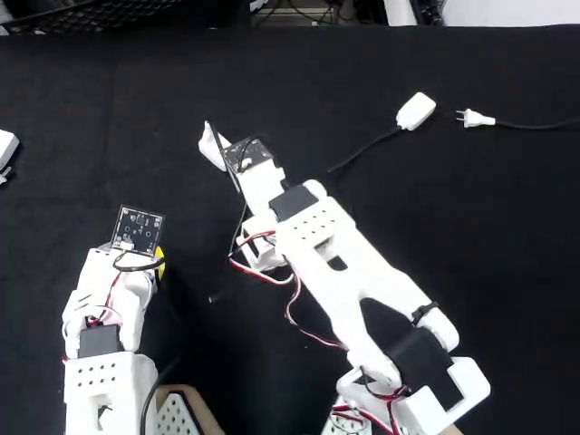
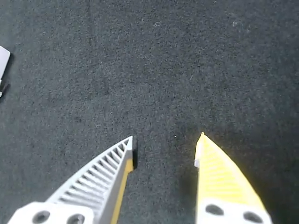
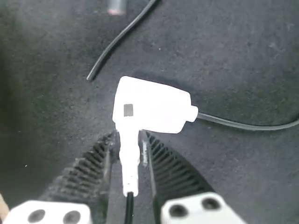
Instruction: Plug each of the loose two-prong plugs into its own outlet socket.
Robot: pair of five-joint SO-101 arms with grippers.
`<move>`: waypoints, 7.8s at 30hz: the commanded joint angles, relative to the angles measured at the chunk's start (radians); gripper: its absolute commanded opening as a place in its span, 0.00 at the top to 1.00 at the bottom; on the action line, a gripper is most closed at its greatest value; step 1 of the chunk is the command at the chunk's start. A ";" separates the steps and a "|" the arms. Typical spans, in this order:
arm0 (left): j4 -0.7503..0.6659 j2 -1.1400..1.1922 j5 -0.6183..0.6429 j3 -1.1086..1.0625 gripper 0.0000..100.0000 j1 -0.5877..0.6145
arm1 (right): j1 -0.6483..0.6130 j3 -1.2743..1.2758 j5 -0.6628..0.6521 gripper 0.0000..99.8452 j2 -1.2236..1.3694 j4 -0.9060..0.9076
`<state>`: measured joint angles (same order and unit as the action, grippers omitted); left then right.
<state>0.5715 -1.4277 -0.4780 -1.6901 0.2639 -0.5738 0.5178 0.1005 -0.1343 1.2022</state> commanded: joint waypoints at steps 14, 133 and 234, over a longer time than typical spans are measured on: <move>-0.017 0.003 -0.009 -0.018 0.78 -0.013 | -0.012 -0.091 0.009 0.99 0.188 -0.011; -0.014 0.003 -0.009 -0.018 0.78 -0.013 | 0.295 -1.010 -0.259 0.99 0.458 0.563; -0.479 0.000 0.393 -0.007 0.78 -0.437 | 0.002 -0.113 -0.173 0.99 -0.153 -0.308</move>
<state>0.1082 -1.4216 -0.0928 -1.6901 -0.1580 -0.5662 0.4043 -0.0806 -0.2770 0.9244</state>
